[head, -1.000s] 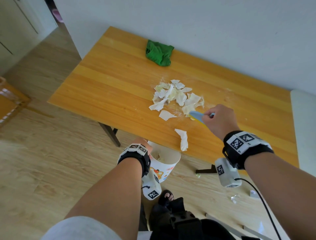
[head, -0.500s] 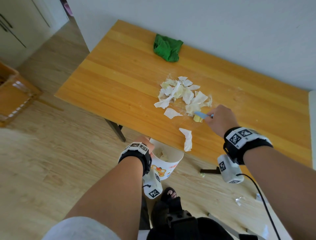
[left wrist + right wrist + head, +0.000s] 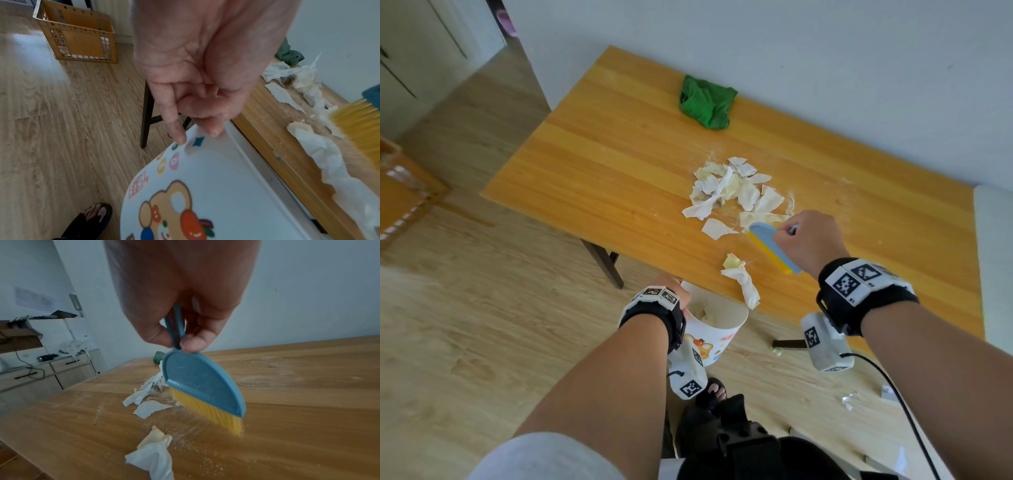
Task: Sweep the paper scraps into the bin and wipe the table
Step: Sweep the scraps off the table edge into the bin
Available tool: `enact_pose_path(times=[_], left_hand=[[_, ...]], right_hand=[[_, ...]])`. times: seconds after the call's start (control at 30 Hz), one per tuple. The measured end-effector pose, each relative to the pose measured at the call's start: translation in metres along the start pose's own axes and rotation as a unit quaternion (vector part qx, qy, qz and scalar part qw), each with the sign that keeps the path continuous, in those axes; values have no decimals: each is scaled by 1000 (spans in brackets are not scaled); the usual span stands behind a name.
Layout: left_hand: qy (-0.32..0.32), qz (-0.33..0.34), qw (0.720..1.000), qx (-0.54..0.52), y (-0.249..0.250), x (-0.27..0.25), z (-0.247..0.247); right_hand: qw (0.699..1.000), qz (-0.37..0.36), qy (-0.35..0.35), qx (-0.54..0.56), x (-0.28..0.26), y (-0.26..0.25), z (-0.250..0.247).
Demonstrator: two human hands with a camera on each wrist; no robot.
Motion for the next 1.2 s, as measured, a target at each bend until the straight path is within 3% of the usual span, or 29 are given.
enact_pose_path(times=[0.07,0.17,0.3,0.6,0.77,0.93,1.2], left_hand=[[7,6,1000,-6,1,-2,-2],[-9,4,1000,-5,-6,8,5],[-3,11,1000,8,-4,-4,1],[-8,25,1000,4,0,-11,-4],[-15,21,1000,3,-2,-8,-10],[-6,10,999,-33,-8,3,-19],[-2,-4,998,-64,-15,16,-28]], right_hand=[[999,2,-2,-34,-1,1,-2],[995,-5,-64,-83,-7,-4,12],[991,-17,-106,-77,-14,-19,31],[984,-59,-159,57,-25,-53,47],[988,-66,-102,93,-16,-61,25],[995,-101,-6,14,6,-64,4],[976,-129,-113,-134,17,-73,52]])
Point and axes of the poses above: each hand's wrist, its own x-axis towards the middle knuckle, its own z-axis out of the palm, y = z × x, the point moved 8 cm from there along x, towards the middle knuckle, and after that the axes turned 8 degrees about -z, right-handed, at the moved point
